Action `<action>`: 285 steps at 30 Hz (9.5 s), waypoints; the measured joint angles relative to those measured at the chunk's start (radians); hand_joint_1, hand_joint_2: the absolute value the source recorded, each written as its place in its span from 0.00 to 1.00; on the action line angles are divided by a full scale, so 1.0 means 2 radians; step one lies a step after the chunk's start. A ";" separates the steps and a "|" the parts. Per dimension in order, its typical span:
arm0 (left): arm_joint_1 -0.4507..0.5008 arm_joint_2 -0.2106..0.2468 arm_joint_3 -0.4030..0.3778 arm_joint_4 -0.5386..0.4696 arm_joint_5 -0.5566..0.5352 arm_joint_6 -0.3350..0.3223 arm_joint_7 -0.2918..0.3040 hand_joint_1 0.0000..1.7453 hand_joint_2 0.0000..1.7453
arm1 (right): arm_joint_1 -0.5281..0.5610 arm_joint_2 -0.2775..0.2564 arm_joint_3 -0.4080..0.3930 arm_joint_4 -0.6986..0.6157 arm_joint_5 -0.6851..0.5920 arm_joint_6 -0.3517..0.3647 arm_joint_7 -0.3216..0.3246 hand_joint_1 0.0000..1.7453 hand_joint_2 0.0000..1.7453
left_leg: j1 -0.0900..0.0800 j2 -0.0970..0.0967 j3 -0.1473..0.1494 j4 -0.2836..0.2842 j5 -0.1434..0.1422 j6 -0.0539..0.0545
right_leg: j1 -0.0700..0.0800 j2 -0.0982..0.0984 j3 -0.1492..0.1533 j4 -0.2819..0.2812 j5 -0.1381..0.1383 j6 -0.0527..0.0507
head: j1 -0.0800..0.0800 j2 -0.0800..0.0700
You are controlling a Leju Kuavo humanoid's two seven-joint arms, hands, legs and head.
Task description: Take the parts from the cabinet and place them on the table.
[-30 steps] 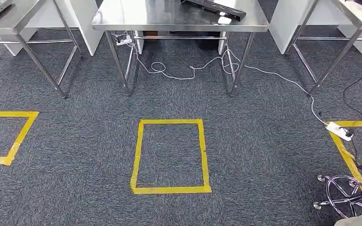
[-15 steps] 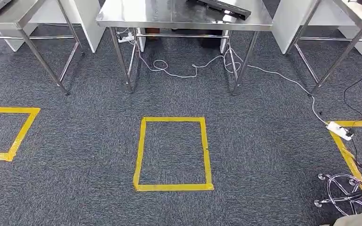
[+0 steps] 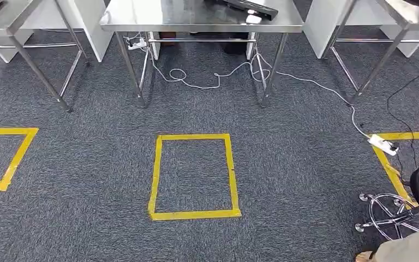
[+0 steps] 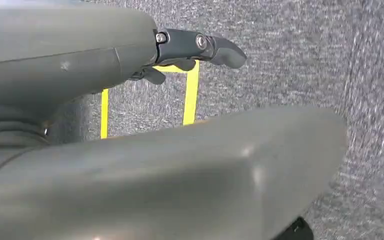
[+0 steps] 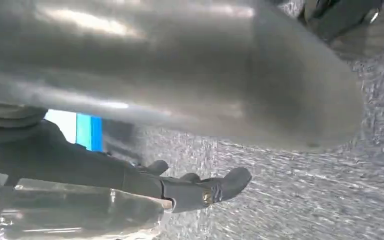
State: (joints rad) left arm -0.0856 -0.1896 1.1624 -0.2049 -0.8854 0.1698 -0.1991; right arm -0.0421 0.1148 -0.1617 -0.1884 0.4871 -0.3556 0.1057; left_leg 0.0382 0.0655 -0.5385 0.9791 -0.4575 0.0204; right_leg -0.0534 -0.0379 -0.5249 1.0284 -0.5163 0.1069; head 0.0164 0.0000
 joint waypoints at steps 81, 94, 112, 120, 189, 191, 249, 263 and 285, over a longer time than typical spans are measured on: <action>0.000 0.001 -0.014 0.002 -0.031 0.008 0.042 0.00 0.00 | -0.007 0.014 -0.003 0.000 0.016 0.008 0.012 0.00 0.00 | -0.006 -0.063 0.003 0.026 -0.030 -0.008 | 0.015 0.075 -0.022 -0.012 0.029 -0.032 | -0.002 0.000; 0.001 0.000 -0.018 0.002 -0.036 0.004 0.034 0.00 0.00 | -0.003 0.014 -0.012 0.000 0.012 0.009 0.007 0.00 0.00 | -0.013 0.008 0.004 0.019 -0.023 0.010 | 0.016 -0.010 -0.011 -0.004 0.010 -0.016 | 0.005 0.000; 0.002 0.000 -0.027 0.003 -0.045 0.003 0.036 0.00 0.00 | -0.004 0.015 -0.015 0.000 0.005 0.013 0.003 0.00 0.00 | -0.002 -0.071 -0.005 0.033 -0.030 -0.010 | 0.020 0.071 -0.024 -0.003 0.024 -0.042 | -0.002 0.000; 0.002 0.001 -0.033 0.003 -0.047 -0.001 0.034 0.00 0.00 | -0.002 0.016 -0.021 0.000 0.005 0.012 0.001 0.00 0.00 | -0.010 -0.019 -0.007 0.026 -0.022 0.013 | 0.017 0.026 -0.107 0.150 -0.041 -0.037 | 0.003 0.000; 0.005 0.113 0.002 -0.005 -0.022 -0.115 -0.049 0.00 0.00 | 0.016 -0.147 -0.061 0.002 0.041 0.354 -0.145 0.00 0.00 | -0.015 0.024 -0.003 0.028 -0.026 0.000 | 0.020 -0.012 -0.019 -0.001 0.011 -0.035 | -0.001 0.000; 0.001 0.112 0.002 -0.005 -0.024 -0.115 -0.049 0.00 0.00 | 0.017 -0.147 -0.061 0.002 0.042 0.346 -0.145 0.00 0.00 | -0.011 0.035 0.003 0.026 -0.027 -0.006 | 0.023 -0.001 -0.019 -0.002 0.011 -0.043 | -0.001 0.000; 0.008 0.081 -0.010 -0.004 -0.055 -0.112 -0.053 0.00 0.00 | 0.012 -0.092 -0.079 0.004 0.026 0.290 -0.084 0.00 0.00 | -0.011 0.018 0.009 0.008 -0.017 -0.004 | 0.013 -0.019 -0.011 -0.015 0.018 -0.023 | 0.002 0.000; 0.009 0.081 -0.010 -0.004 -0.054 -0.110 -0.053 0.00 0.00 | 0.012 -0.087 -0.083 0.005 0.028 0.284 -0.085 0.00 0.00 | -0.002 -0.065 0.001 0.026 -0.020 -0.006 | 0.014 0.062 -0.009 -0.010 0.019 -0.050 | -0.005 0.000; 0.004 0.079 -0.009 -0.004 -0.053 -0.110 -0.055 0.00 0.00 | 0.008 -0.086 -0.085 0.005 0.028 0.279 -0.087 0.00 0.00 | -0.013 -0.008 0.004 0.033 -0.042 -0.012 | 0.015 0.007 -0.009 -0.015 0.021 -0.054 | -0.001 0.000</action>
State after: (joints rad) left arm -0.0783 -0.0320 1.1437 -0.2129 -0.9915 -0.0504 -0.3082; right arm -0.0259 -0.0568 -0.3326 -0.1793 0.5428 0.2018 -0.0675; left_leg 0.0125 0.0489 -0.5303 1.0460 -0.5422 -0.0044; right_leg -0.0236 -0.0232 -0.5429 0.9986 -0.4743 -0.0004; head 0.0137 0.0000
